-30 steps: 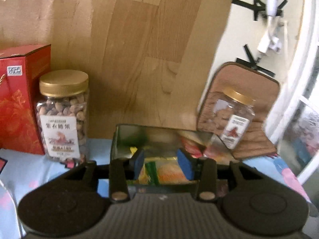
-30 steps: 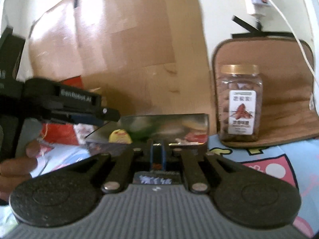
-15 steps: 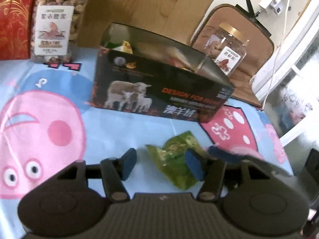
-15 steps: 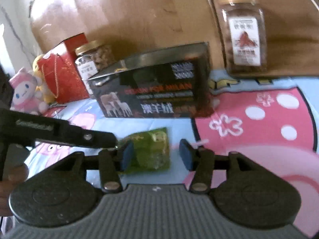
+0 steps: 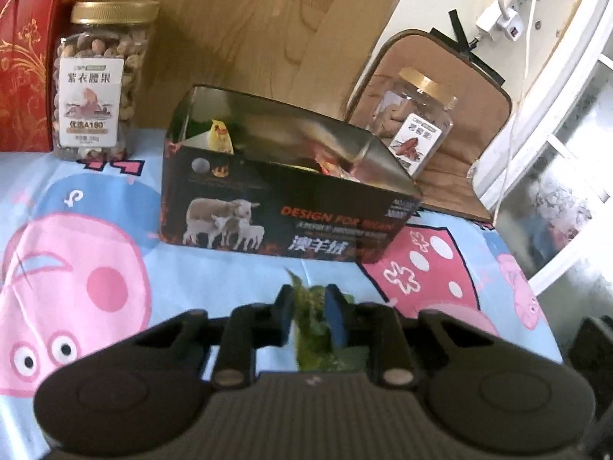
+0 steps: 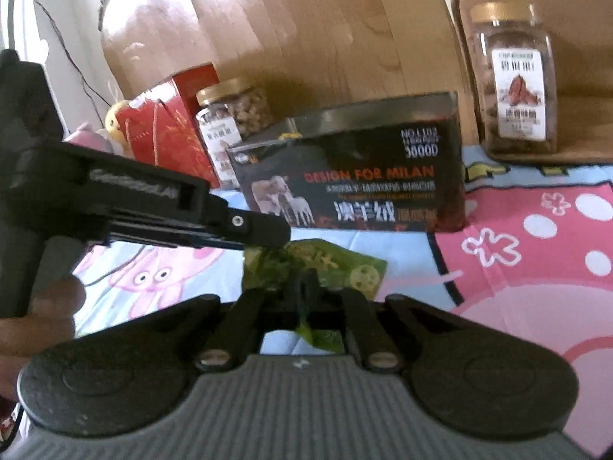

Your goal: Organize snacks

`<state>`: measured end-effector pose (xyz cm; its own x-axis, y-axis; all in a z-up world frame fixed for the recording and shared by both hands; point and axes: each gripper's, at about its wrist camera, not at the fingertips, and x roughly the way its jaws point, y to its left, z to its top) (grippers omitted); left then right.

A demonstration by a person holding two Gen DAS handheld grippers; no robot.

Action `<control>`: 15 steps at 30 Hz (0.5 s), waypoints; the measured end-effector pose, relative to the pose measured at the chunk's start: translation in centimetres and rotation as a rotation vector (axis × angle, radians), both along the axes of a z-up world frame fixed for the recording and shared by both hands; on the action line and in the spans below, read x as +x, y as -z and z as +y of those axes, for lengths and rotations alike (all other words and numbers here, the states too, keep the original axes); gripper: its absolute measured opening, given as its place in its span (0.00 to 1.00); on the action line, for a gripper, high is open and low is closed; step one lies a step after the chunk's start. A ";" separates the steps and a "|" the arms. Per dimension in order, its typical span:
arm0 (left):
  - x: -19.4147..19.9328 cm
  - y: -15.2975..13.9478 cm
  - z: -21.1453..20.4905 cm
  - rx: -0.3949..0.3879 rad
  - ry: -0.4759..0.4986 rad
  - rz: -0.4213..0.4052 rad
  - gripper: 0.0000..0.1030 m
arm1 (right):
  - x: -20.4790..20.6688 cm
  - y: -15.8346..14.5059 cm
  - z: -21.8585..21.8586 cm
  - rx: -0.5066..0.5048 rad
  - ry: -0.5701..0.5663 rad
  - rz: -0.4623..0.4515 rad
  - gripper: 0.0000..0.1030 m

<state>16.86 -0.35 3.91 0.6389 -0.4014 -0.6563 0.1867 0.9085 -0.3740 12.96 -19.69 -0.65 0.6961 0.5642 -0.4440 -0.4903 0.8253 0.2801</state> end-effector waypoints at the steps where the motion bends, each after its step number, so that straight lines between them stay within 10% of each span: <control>1: 0.2 0.1 -0.1 0.007 -0.004 0.005 0.17 | -0.2 -0.1 0.0 0.000 -0.012 -0.006 0.29; 3: 0.6 0.6 -0.1 0.006 -0.009 0.027 0.17 | -0.7 -0.1 0.4 -0.035 -0.043 -0.015 0.64; 9: 0.5 0.8 -0.6 -0.031 0.019 0.039 0.17 | -0.6 0.4 3.0 -0.225 -0.024 -0.018 0.70; 11: 0.5 0.3 -0.7 -0.043 0.029 0.029 0.17 | -0.7 0.5 3.5 -0.266 -0.020 -0.034 0.68; 13: 0.4 0.0 -1.0 -0.040 0.034 0.013 0.19 | -1.0 0.6 3.7 -0.307 0.011 -0.063 0.37; 15: 0.4 0.0 -1.4 -0.027 0.050 0.008 0.21 | -0.9 0.7 3.1 -0.281 0.016 -0.065 0.29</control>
